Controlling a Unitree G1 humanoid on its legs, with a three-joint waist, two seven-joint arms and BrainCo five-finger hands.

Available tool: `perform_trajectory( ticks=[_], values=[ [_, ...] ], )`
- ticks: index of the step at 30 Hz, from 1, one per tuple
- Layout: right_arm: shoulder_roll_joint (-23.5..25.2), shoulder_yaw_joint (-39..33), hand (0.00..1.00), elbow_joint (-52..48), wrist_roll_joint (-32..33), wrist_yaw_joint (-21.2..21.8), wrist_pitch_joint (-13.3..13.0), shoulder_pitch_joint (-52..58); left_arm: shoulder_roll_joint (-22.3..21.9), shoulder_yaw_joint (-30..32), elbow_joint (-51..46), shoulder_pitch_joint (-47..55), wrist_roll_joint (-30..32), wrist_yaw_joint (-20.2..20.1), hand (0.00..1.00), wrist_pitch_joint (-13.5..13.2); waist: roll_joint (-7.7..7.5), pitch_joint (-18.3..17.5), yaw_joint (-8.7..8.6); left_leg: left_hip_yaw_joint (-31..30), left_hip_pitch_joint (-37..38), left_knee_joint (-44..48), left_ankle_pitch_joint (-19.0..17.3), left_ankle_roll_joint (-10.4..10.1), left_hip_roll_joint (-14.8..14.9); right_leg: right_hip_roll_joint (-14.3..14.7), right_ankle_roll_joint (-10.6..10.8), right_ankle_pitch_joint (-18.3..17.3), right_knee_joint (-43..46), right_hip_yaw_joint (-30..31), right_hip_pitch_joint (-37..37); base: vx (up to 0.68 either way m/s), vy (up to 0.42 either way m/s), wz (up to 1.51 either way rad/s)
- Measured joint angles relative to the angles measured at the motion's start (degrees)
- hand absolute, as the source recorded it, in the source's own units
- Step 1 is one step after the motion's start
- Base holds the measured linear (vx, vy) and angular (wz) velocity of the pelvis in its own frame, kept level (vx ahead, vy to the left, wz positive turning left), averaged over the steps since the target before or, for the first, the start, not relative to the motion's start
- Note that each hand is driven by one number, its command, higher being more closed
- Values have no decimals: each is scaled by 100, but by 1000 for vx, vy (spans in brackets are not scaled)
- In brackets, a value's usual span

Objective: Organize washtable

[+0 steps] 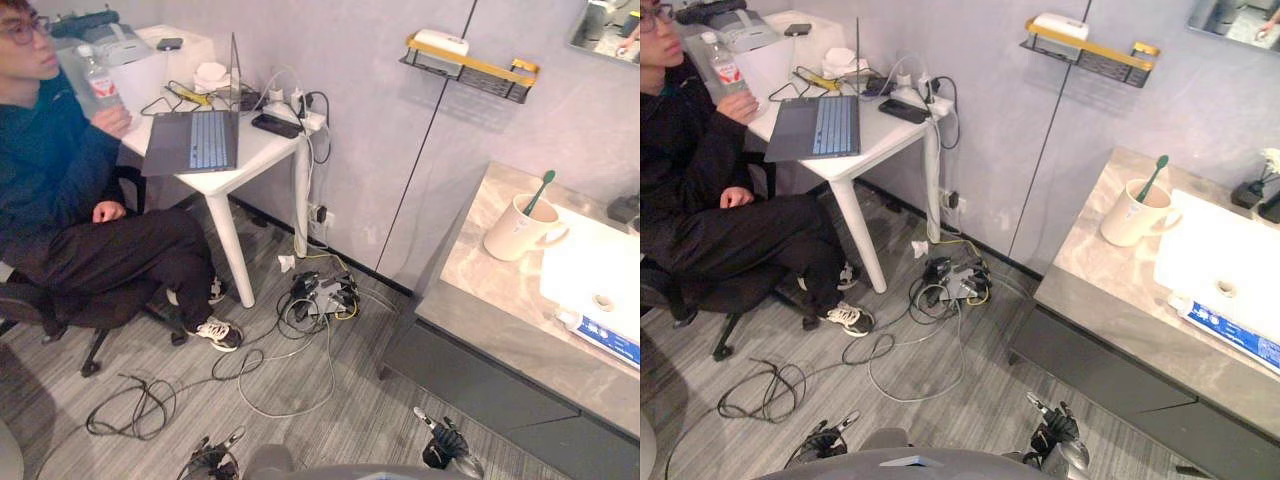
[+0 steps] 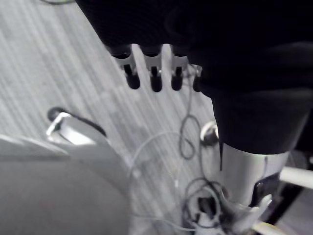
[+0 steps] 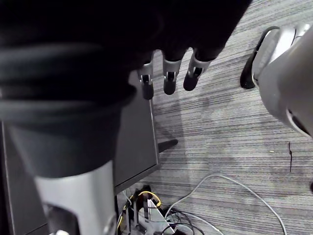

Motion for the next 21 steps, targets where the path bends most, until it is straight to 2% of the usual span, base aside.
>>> perform_trajectory(
  ticks=[1,2,3,4,5,6,7,8,9,10,11,12,15,16,21],
  values=[
    [-8,-18,0,-55,0,15,-5,14,59,-116,-14,-83,0,4,0,62,52,-48,-66,191,67,3,-60,110,43,-2,104,128,12,-23,-162,4,50,-65],
    [-5,-41,0,-73,0,46,-17,12,45,-121,14,-99,0,7,0,83,92,-79,-58,362,80,-34,-88,158,82,21,139,187,53,-30,-294,-8,-23,-152],
    [0,-115,0,-65,-43,80,-23,-65,0,-131,21,-139,1,25,0,82,73,-110,65,965,263,-342,-101,195,200,11,24,334,303,-449,-799,22,-121,-216],
    [-21,-215,0,-24,-81,89,2,-152,-49,-140,24,-163,0,30,0,82,134,-89,148,1400,459,-636,-81,251,292,-129,-229,505,399,-1238,-1074,32,-223,-271],
    [-64,-340,0,-28,-150,82,9,-186,-133,-192,24,-182,-1,37,0,73,231,-25,129,1894,702,-872,-24,329,346,-381,-471,617,239,-2478,-1122,34,-226,-213],
    [-95,-382,0,-14,-158,83,1,-202,-141,-245,25,-188,0,41,0,72,280,4,99,2155,830,-943,-3,365,352,-468,-553,568,228,-2970,-1145,1,-234,-197],
    [-178,-442,0,49,-162,93,71,-198,-141,-362,46,-163,-1,39,0,68,298,22,58,2601,1110,-1076,-1,368,350,-667,-743,444,262,-3752,-1153,-60,-160,-185],
    [-276,-444,0,211,-175,106,89,-214,-108,-481,131,-188,-1,35,0,50,261,41,50,2886,1352,-1276,10,351,284,-733,-748,447,138,-4327,-1127,-78,-160,-191],
    [-342,-442,0,330,-262,111,113,-218,-53,-537,266,-256,-3,20,0,44,263,7,53,2997,1502,-1472,64,283,227,-722,-684,446,-32,-4526,-1117,-86,-103,-139],
    [-380,-446,0,421,-330,105,110,-241,-6,-592,340,-301,-4,4,0,47,276,-15,39,3043,1570,-1622,137,267,173,-695,-616,466,-134,-4561,-1126,-80,-117,-93],
    [-469,-447,0,547,-399,105,121,-262,16,-780,472,-384,-6,-8,0,47,185,40,-24,3021,1663,-1930,315,250,58,-648,-473,547,-295,-4478,-1166,-101,-124,-57],
    [-551,-469,0,733,-439,104,122,-317,15,-926,478,-387,-9,-27,0,43,197,68,-96,2775,1711,-2206,495,239,-31,-575,-477,601,-401,-4432,-1197,-93,-116,-40],
    [-657,-595,0,957,-440,102,124,-330,14,-1010,585,-396,-8,-53,0,67,259,181,-130,2151,1742,-2553,607,249,-42,-382,-464,686,-740,-4465,-968,-86,-96,6],
    [-632,-729,0,956,-438,104,121,-280,18,-1006,589,-401,-1,-61,0,67,268,184,-134,1850,1738,-2564,607,248,-2,-317,-507,712,-926,-4648,-784,-71,-76,47],
    [-641,-787,0,957,-438,108,114,-225,66,-1100,596,-449,89,-108,0,65,279,165,-97,1189,1668,-2646,660,168,156,-228,-566,710,-1302,-5295,-300,-6,-33,71]
  ],
)
